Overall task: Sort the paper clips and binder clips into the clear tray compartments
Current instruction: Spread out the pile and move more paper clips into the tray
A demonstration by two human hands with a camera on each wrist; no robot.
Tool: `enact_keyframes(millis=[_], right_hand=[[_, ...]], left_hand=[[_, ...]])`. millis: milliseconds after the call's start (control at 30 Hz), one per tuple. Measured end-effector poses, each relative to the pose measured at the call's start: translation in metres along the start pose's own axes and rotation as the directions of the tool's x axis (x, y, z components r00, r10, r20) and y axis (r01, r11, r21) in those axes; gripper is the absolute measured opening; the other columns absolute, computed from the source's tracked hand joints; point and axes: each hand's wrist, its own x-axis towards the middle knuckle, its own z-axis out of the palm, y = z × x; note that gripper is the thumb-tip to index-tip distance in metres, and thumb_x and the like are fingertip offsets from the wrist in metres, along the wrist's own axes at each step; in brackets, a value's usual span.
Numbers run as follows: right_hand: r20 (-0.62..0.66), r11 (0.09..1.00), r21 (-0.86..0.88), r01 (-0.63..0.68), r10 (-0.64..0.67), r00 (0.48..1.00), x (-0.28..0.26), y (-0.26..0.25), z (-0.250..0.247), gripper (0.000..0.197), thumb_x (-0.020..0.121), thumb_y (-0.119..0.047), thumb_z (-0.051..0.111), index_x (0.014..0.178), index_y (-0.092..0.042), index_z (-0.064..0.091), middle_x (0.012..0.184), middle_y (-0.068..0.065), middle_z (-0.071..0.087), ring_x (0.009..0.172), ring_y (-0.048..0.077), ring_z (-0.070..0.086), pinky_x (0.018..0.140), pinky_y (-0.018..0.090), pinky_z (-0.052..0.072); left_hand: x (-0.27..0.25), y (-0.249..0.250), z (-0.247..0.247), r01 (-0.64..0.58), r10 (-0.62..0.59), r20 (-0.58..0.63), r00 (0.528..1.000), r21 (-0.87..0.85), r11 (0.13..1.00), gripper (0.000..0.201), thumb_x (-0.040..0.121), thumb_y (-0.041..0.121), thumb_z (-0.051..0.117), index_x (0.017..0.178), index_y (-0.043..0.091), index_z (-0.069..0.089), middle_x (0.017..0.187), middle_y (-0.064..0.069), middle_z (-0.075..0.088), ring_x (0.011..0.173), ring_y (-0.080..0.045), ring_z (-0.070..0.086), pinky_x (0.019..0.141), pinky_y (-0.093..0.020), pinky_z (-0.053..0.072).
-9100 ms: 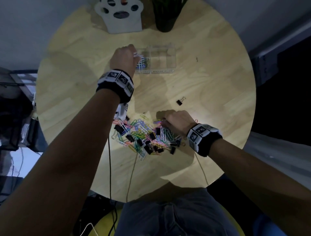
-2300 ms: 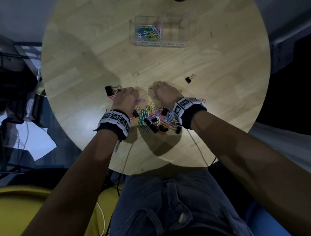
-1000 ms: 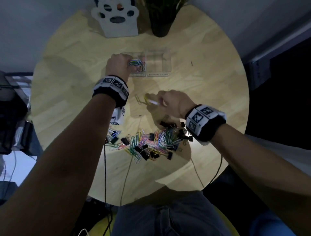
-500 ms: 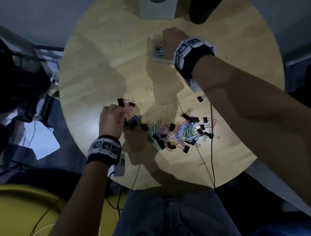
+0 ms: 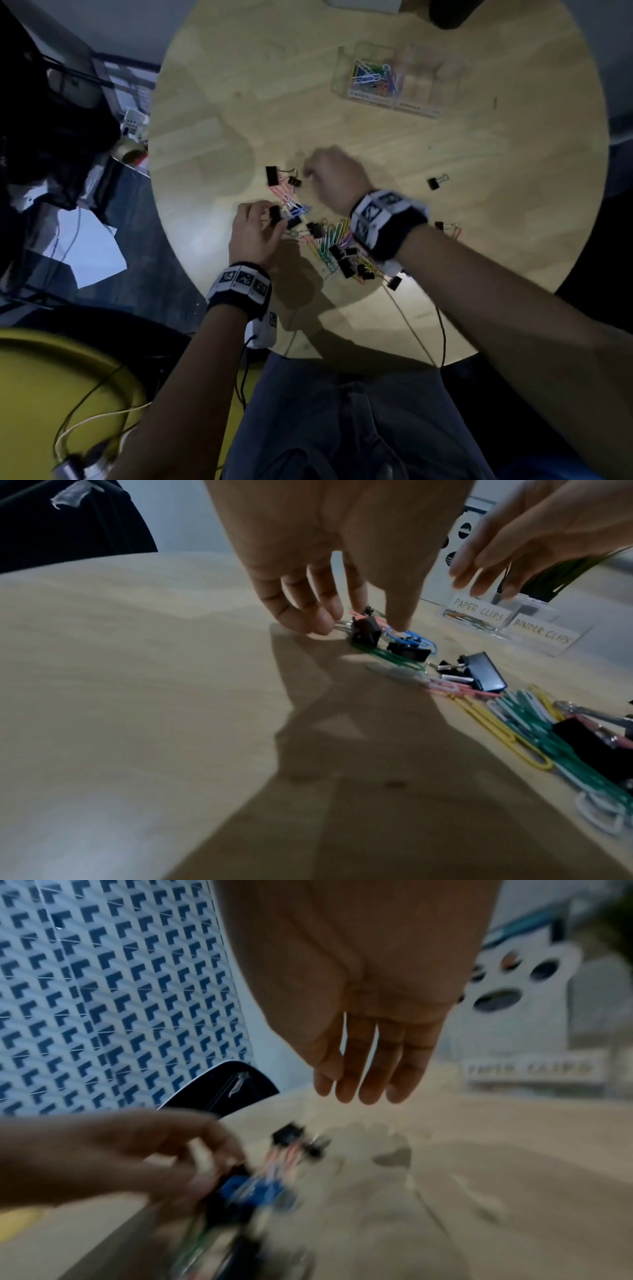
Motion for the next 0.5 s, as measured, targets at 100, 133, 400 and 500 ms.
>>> enact_keyframes(millis=[100,133,400,500], right_hand=[[0.149,0.995,-0.022,0.096,-0.092,0.985,-0.015,-0.011,0.034,0.041,0.088,0.008,0.045,0.123,-0.01,0.058,0.131,0.011,0.051,0.123,0.028,0.042,0.098,0.037,0.045],[0.188,0.992,-0.054,0.118,-0.106,0.976,-0.018,-0.012,0.04,0.046,0.088,0.009,0.045,0.128,-0.011,0.053,0.137,0.01,0.045,0.128,0.027,0.036,0.099,0.036,0.042],[0.069,0.999,0.017,-0.034,0.033,0.997,-0.054,0.017,0.059,0.035,0.09,0.003,0.046,0.122,-0.003,0.057,0.138,0.012,0.046,0.126,0.03,0.038,0.104,0.038,0.041],[-0.011,0.991,0.101,-0.088,0.09,0.996,-0.07,0.027,0.065,0.029,0.091,0.0,0.046,0.116,0.0,0.061,0.132,0.014,0.052,0.12,0.031,0.045,0.104,0.037,0.038]], left_hand=[[0.001,0.001,0.0,-0.008,0.007,-0.018,1.0,-0.023,1.0,0.03,0.084,0.016,0.064,0.111,0.005,0.056,0.117,-0.015,0.05,0.099,-0.029,0.059,0.088,-0.034,0.051],[0.001,0.001,-0.001,-0.009,0.009,-0.02,1.0,-0.03,1.0,0.029,0.084,0.013,0.064,0.11,0.004,0.056,0.117,-0.016,0.05,0.097,-0.028,0.06,0.086,-0.026,0.048],[-0.007,-0.019,-0.014,-0.084,0.084,-0.021,0.996,0.012,0.996,0.022,0.081,0.002,0.059,0.102,0.006,0.061,0.115,-0.014,0.053,0.091,-0.028,0.06,0.079,-0.028,0.05],[-0.009,-0.022,-0.018,-0.195,0.197,0.002,0.98,0.159,0.968,0.021,0.077,0.004,0.062,0.097,0.007,0.063,0.108,-0.016,0.057,0.094,-0.034,0.057,0.079,-0.038,0.049]])
